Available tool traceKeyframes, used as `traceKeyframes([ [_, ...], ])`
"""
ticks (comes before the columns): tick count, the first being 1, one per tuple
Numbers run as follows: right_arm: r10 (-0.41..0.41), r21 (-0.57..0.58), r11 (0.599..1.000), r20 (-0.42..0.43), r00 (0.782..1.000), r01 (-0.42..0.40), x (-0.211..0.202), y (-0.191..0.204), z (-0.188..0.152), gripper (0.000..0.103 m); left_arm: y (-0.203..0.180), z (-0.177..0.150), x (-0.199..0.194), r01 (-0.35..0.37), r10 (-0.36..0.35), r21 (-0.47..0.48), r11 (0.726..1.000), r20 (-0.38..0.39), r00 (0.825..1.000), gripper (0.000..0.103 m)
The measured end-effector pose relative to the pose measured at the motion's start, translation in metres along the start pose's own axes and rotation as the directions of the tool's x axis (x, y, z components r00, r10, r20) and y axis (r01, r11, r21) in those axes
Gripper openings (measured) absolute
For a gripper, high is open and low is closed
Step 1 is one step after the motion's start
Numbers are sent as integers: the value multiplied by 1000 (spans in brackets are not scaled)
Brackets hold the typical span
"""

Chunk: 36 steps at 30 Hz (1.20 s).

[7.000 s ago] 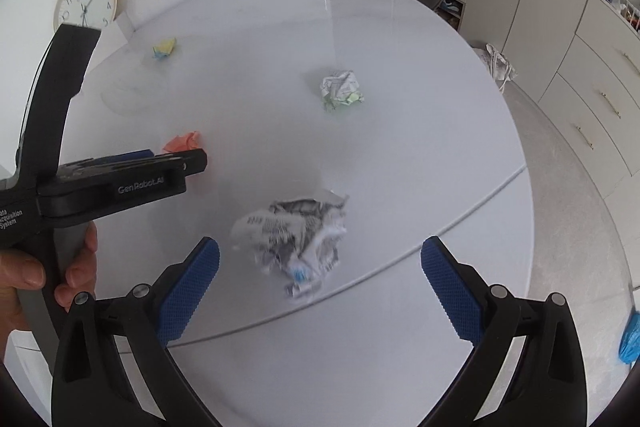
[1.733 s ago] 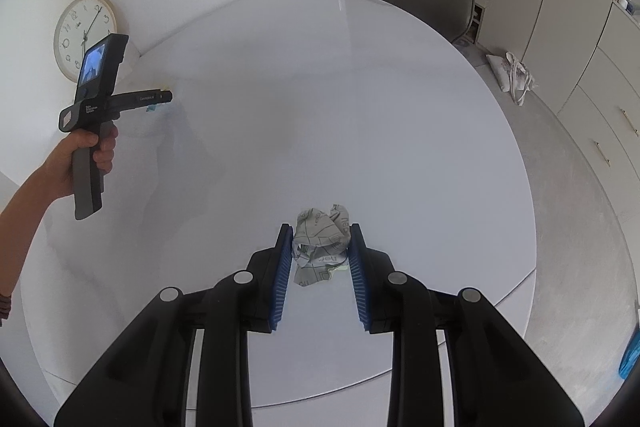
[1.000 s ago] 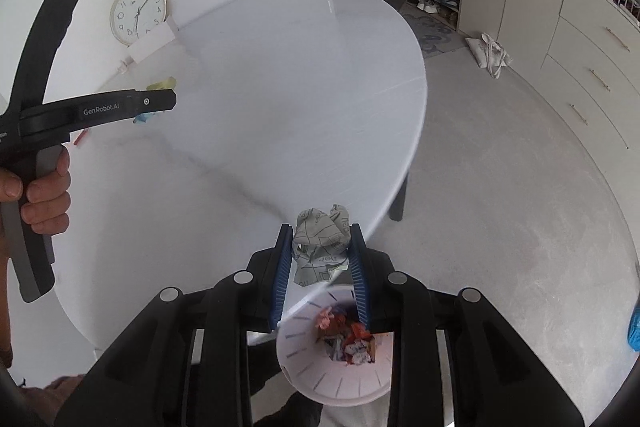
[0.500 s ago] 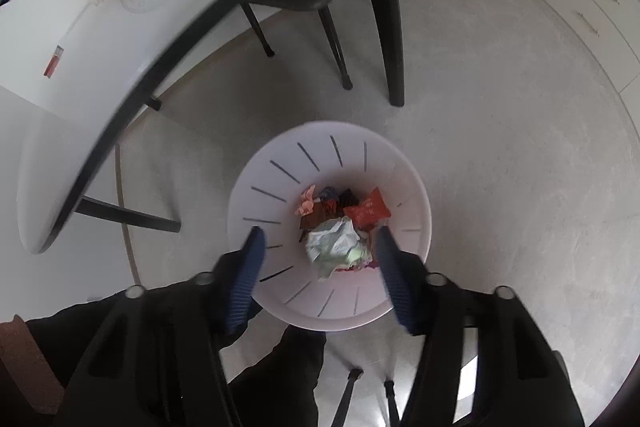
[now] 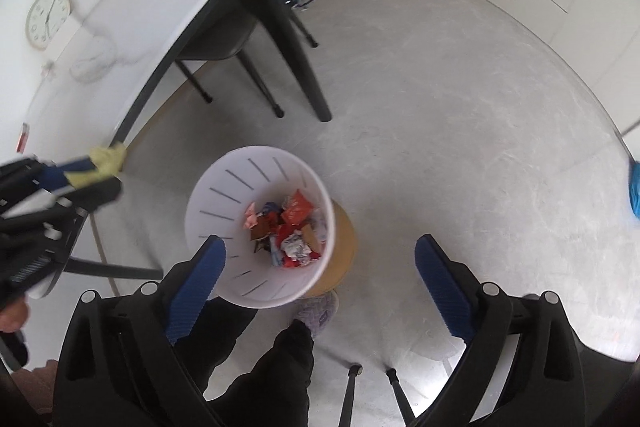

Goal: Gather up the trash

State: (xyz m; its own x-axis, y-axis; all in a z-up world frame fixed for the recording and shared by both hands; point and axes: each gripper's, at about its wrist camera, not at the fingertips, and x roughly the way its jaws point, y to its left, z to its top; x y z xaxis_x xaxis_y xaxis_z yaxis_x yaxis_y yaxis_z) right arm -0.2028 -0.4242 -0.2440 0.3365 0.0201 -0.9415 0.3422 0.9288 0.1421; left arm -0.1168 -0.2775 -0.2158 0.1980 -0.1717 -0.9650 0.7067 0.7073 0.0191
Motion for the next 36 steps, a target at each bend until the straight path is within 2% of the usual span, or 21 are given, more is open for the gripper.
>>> traceKeyframes([
  [1,-13,10,1000,1,1000,13,-3,-5,-3,95,-5,-2,10,9,-9,4,1000,-13,1000,40],
  [2,-19,17,1000,-1,1000,19,-4,-9,-5,95,-8,-3,20,14,-14,5,1000,-29,999,52],
  [5,-26,38,999,-9,1000,27,-5,-19,-11,95,-13,-9,47,16,-16,10,1000,-68,998,75],
  [10,-23,51,998,-27,999,24,-1,-21,-17,95,-26,-20,66,-8,11,31,999,-109,994,79],
  [14,-18,54,998,-21,1000,19,-5,-20,-17,95,-25,-15,56,3,-2,9,1000,-100,995,80],
  [18,-40,34,999,23,999,40,-23,-9,-9,95,-17,-4,10,20,-19,-38,999,8,1000,80],
  [22,-42,-3,999,89,995,42,-62,10,17,95,8,7,-67,-15,33,-123,992,145,989,83],
  [24,-21,-46,999,139,990,28,-86,27,36,101,27,11,-105,-45,84,-182,982,211,974,88],
  [28,5,-147,989,256,967,34,-135,77,73,101,70,20,-176,-105,197,-285,953,316,928,94],
  [33,84,-240,971,413,907,19,-197,147,112,101,126,29,-251,-147,315,-390,909,413,854,95],
  [36,121,-276,961,486,865,21,-232,181,135,101,161,33,-296,-126,352,-445,887,472,809,95],
])
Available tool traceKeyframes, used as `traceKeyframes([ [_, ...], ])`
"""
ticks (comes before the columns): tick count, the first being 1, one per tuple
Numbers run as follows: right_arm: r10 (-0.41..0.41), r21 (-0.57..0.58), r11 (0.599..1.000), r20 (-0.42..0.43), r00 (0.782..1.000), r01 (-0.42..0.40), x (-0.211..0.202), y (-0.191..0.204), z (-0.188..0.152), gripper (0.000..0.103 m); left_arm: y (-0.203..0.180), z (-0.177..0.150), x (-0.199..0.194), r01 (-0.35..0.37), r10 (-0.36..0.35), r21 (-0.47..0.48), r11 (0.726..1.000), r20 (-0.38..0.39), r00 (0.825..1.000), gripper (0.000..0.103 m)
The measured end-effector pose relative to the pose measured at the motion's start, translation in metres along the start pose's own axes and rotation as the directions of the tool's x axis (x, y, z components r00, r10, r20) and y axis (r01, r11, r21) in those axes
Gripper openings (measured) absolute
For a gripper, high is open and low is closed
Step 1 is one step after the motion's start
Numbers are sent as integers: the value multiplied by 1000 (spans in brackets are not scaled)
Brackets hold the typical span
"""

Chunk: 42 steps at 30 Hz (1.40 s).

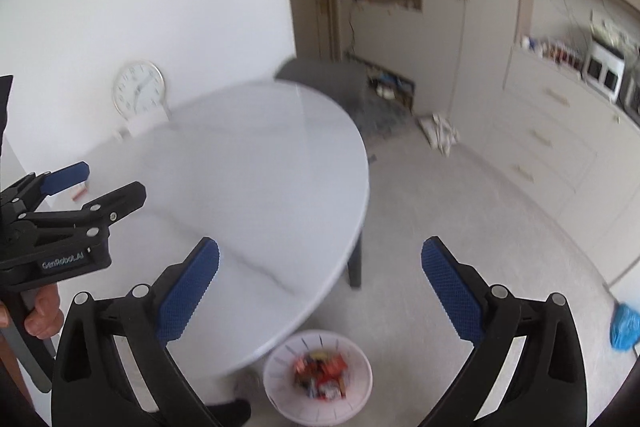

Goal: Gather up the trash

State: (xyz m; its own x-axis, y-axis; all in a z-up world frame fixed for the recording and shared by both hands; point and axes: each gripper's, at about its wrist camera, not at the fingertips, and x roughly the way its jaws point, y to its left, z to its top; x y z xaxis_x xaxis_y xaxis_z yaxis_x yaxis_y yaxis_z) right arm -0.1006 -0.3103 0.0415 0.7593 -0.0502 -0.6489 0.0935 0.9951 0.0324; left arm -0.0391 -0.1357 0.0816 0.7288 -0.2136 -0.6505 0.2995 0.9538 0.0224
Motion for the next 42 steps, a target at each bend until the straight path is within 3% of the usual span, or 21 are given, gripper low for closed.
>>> traceKeyframes([
  [4,-42,-46,998,120,992,48,-23,38,57,101,42,47,-23,-25,28,-40,999,80,996,95],
  [7,-68,-39,996,183,981,77,-33,61,90,101,70,74,-36,-103,109,-57,993,124,986,95],
  [10,-73,-6,997,213,974,76,-35,75,109,101,90,87,-38,-183,191,-79,980,114,975,95],
  [16,-24,56,998,221,975,12,-21,98,106,101,122,88,-34,-154,162,-100,983,79,984,95],
  [20,-35,57,998,205,978,24,-15,105,104,101,131,84,-30,-140,149,-104,985,85,985,95],
  [42,-56,51,998,194,979,47,-16,106,106,101,120,78,-19,-100,106,-89,991,59,993,95],
])
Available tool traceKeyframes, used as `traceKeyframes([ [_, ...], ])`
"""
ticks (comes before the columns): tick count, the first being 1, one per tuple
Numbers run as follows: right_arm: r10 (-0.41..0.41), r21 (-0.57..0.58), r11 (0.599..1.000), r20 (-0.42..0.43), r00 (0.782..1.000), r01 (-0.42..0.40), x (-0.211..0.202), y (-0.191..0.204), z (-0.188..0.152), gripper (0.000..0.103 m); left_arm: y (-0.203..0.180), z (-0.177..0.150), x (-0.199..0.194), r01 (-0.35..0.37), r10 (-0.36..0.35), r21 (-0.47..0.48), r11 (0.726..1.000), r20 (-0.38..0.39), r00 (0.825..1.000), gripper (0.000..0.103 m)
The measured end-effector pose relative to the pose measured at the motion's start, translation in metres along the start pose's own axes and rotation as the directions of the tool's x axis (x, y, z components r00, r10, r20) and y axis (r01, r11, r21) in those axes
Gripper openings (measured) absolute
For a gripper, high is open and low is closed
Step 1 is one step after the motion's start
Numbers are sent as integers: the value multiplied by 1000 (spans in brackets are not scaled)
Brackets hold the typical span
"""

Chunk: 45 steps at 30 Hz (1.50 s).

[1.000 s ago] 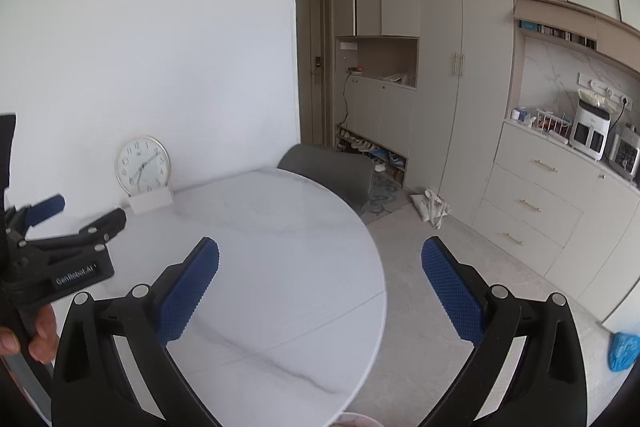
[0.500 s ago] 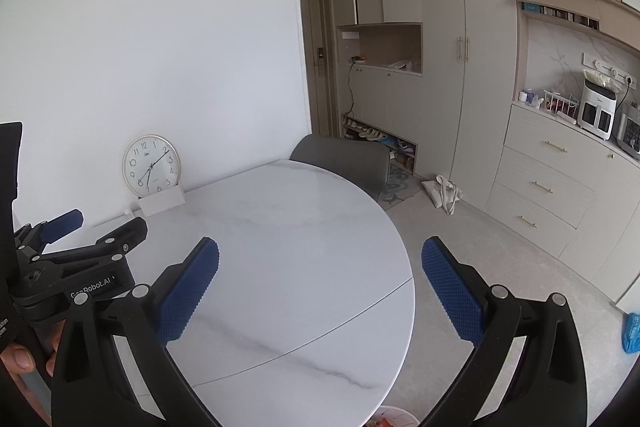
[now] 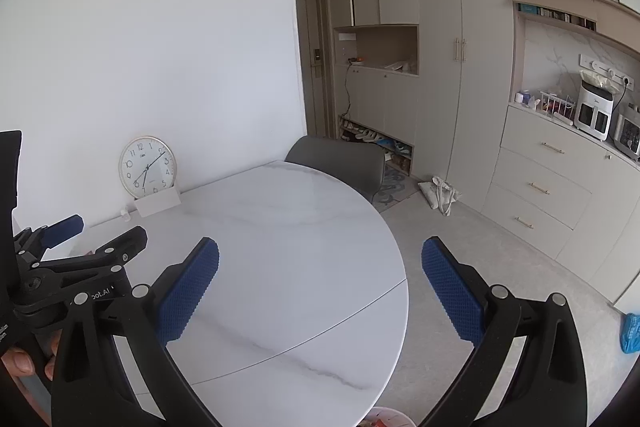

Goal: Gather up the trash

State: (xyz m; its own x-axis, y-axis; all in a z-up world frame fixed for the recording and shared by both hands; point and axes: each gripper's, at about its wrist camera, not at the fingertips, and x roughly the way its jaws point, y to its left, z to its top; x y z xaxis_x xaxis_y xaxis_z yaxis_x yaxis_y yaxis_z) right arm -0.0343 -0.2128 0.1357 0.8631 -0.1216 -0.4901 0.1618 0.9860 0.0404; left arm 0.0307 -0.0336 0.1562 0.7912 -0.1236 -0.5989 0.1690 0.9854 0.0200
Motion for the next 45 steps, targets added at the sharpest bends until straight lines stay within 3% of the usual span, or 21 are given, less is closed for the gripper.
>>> traceKeyframes([
  [45,-21,14,1000,-1,1000,21,-1,-8,-2,101,-11,-5,-1,21,-21,32,999,10,1000,95],
])
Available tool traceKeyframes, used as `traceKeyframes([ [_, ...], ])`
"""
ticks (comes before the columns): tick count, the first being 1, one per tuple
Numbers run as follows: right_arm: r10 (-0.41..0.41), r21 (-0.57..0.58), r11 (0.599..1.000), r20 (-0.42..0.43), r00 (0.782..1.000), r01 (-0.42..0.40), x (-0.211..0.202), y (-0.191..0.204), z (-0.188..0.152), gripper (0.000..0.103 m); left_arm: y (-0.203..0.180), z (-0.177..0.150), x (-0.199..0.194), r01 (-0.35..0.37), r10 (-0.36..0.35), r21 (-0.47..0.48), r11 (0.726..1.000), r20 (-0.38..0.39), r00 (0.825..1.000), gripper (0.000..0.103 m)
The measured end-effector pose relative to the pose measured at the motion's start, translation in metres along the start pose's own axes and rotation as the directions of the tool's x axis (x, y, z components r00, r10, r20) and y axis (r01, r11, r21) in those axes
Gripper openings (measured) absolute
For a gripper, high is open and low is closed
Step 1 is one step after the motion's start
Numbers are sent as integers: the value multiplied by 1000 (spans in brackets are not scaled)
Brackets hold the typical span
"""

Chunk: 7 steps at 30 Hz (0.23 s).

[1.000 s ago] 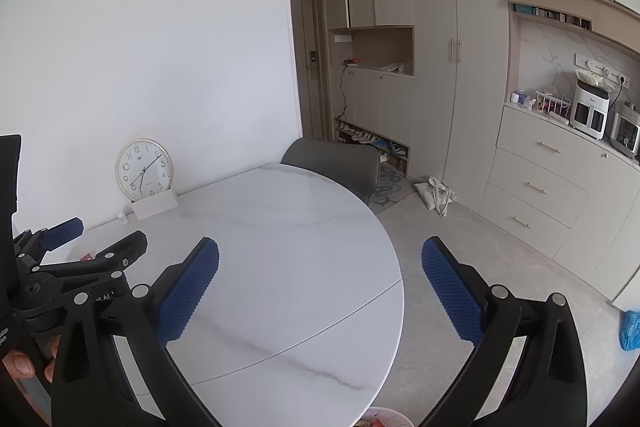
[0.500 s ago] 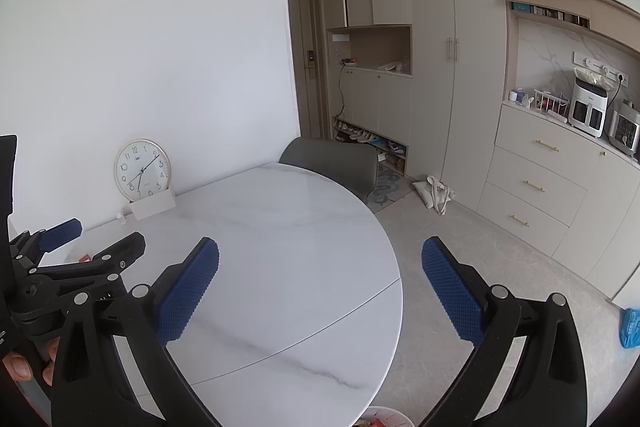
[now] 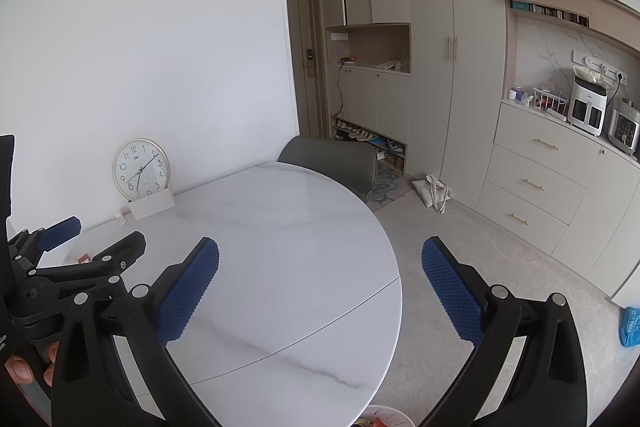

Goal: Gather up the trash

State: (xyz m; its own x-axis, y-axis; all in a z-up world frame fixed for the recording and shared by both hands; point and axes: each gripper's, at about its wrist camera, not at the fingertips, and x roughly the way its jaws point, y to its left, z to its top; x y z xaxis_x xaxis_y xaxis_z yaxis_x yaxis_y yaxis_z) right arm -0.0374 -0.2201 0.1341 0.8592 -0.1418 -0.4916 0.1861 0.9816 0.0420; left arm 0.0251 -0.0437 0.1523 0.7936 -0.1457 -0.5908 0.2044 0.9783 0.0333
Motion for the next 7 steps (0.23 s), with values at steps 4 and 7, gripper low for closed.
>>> traceKeyframes([
  [4,-1,-1,1000,-3,1000,1,0,0,-1,101,1,0,0,7,-7,-9,1000,-4,1000,95],
  [7,0,1,1000,-3,1000,0,0,0,-1,101,2,0,2,10,-10,-9,1000,-8,1000,95],
])
